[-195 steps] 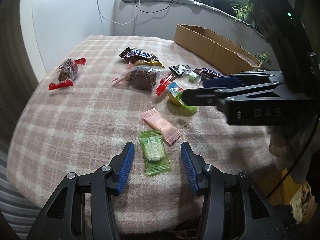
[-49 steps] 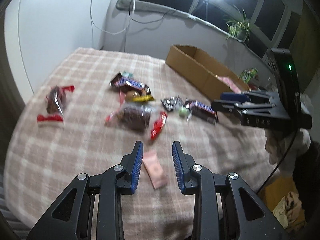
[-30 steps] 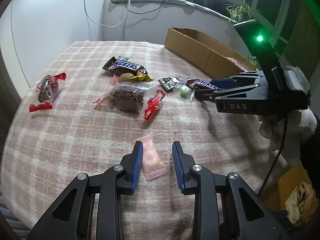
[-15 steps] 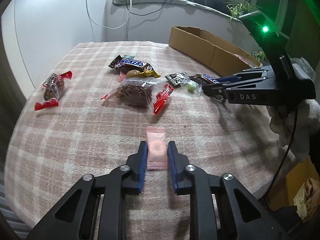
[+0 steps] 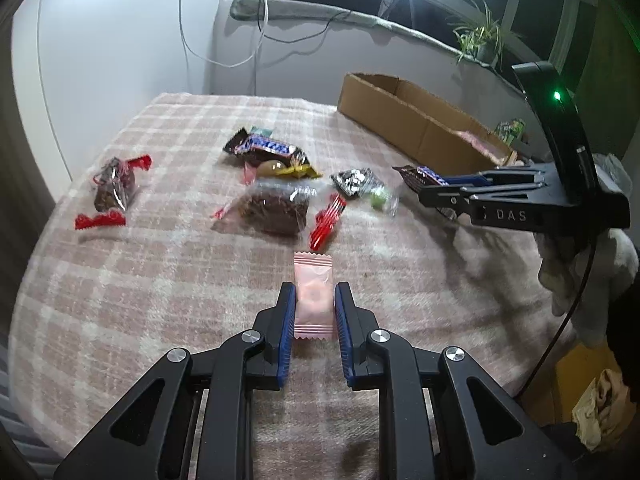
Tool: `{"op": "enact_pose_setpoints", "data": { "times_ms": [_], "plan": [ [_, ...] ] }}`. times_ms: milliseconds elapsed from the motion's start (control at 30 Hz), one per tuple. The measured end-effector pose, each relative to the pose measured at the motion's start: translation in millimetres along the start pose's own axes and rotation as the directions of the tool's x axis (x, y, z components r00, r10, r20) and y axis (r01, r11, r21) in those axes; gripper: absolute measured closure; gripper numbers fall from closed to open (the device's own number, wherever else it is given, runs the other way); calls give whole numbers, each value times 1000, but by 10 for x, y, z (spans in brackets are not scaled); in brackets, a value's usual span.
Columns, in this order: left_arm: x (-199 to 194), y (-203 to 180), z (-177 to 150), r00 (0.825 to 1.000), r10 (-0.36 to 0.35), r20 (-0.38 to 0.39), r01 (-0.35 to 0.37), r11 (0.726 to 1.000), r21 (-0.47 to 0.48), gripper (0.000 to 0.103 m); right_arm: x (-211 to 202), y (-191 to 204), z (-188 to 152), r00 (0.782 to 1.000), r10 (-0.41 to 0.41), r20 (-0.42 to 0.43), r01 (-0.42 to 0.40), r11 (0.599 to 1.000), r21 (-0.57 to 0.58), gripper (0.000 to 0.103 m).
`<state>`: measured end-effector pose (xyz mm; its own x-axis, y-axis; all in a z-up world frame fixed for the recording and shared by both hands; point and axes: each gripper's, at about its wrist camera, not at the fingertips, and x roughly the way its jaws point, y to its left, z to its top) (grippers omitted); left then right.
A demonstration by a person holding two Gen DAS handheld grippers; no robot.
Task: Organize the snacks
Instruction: 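Carry the pink candy and Snickers bar into the box and release both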
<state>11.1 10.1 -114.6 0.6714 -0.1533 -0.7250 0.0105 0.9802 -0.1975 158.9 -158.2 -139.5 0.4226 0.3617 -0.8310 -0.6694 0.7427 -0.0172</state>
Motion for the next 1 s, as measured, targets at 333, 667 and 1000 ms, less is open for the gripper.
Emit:
{"op": "enact_pose_setpoints", "data": {
  "times_ms": [333, 667, 1000],
  "plan": [
    [-77, -14, 456, 996, -39, 81, 38, 999, 13, 85, -366, -167, 118, 996, 0, 86, -3, 999, 34, 73],
    [107, -164, 1055, 988, -99, 122, 92, 994, 62, 85, -571, -608, 300, 990, -51, 131, 39, 995, 95, 73],
    [535, -397, 1664, 978, -177, 115, 169, 983, 74, 85, -540, -1111, 541, 987, -85, 134, 62, 985, 162, 73]
  ]
}}
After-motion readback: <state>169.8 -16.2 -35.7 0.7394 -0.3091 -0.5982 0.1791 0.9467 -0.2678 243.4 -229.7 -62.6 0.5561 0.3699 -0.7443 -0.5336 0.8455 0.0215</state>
